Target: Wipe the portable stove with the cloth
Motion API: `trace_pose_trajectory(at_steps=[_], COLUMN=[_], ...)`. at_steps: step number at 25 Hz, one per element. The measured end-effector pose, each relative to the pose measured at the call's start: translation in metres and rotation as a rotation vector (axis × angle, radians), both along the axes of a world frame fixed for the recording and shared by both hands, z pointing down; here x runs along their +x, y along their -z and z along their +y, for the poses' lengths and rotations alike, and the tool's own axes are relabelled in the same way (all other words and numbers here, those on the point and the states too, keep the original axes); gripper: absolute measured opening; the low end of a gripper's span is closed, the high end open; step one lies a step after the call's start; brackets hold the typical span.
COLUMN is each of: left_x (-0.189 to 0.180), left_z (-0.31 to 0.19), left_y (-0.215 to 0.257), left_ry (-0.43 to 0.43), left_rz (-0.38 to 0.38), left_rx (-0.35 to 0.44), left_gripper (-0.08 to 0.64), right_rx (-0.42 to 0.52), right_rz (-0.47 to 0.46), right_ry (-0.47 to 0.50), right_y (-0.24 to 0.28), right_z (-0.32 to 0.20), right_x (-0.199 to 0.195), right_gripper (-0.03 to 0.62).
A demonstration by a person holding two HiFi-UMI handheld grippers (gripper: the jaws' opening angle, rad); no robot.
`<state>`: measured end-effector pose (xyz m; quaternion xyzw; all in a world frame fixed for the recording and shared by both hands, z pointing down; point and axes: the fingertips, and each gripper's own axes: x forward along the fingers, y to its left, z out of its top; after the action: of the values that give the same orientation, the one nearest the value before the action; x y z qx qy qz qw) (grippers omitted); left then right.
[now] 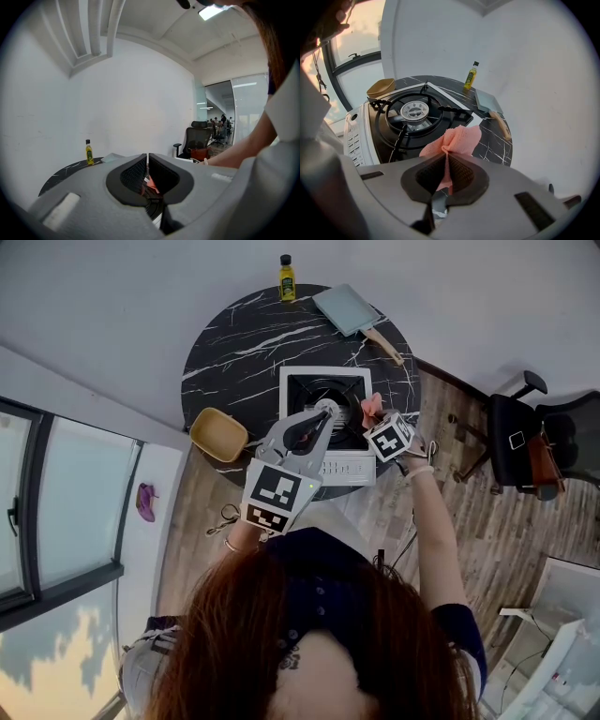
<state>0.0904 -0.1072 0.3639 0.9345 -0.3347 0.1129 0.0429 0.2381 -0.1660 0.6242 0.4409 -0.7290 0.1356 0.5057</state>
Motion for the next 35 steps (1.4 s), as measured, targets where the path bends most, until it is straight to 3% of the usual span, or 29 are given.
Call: trace_pose_trajectory(at_steps=[35], left_x=[-0.008], left_z=[0.024], left_y=[0.007], left_ry=[-0.014], left_rz=[0.026], left_rx=[0.009], left_gripper=[0.023], right_rx=[-0.007], right_rz=[-0.002], right_ry=[-0.028], right_y=[0.002], right_z=[0.042], right_x=[-0.007], right_gripper=[0.021])
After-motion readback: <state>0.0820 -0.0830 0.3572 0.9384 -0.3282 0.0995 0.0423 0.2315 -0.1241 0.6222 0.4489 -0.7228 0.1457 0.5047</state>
